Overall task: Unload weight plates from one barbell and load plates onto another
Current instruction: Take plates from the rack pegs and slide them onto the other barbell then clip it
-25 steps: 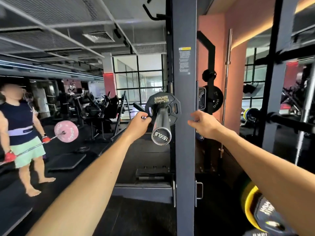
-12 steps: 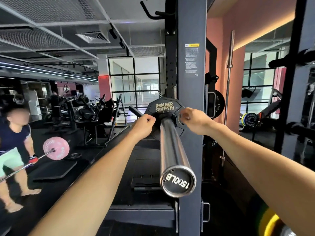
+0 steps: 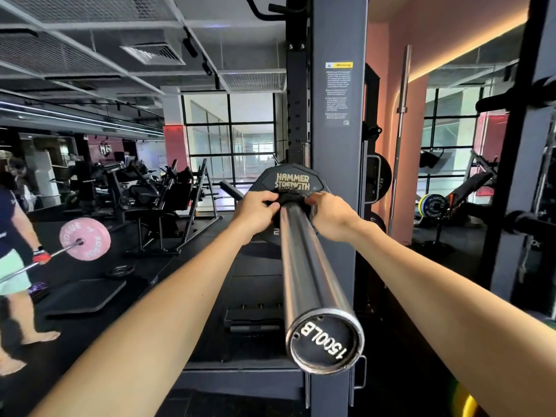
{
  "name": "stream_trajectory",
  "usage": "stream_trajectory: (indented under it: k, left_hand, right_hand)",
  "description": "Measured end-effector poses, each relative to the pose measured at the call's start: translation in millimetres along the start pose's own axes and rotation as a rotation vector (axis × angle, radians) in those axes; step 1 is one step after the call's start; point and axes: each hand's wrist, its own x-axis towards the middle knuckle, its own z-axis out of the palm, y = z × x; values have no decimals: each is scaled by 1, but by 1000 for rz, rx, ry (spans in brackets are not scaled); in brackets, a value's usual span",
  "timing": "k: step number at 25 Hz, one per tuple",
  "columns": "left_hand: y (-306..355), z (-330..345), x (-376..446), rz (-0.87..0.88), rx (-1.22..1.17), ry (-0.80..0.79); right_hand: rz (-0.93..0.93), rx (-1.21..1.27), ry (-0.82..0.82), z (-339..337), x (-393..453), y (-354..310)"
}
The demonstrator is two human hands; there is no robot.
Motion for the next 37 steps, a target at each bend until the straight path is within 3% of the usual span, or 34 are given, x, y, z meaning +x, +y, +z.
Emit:
stream_trajectory:
  k: [4, 10, 15, 19, 23, 29, 33, 37]
  left_hand:
    - [13, -4, 3, 84, -5, -17]
    - [5, 0, -1, -169, -267, -63]
    - [14, -1, 7, -144, -164, -54]
    - [34, 0, 2, -223, -62, -191]
    - [46, 6, 3, -344, -34, -283]
    - [41, 12, 7, -388, -239, -345]
    - [44, 11, 0, -403, -330, -309]
    - [51, 14, -14, -364, -419, -172]
  right_hand:
    - [36, -25, -59, -1, -1, 10]
    - [9, 94, -14, 1, 9, 11]
    - [104, 169, -5, 1, 18, 10]
    - [244, 179, 24, 2, 38, -7]
    - [395, 225, -75, 4, 55, -12]
    - [289, 163, -101, 6, 67, -6]
    - [250, 113, -48, 9, 71, -5]
    - [246, 61, 2, 13, 73, -5]
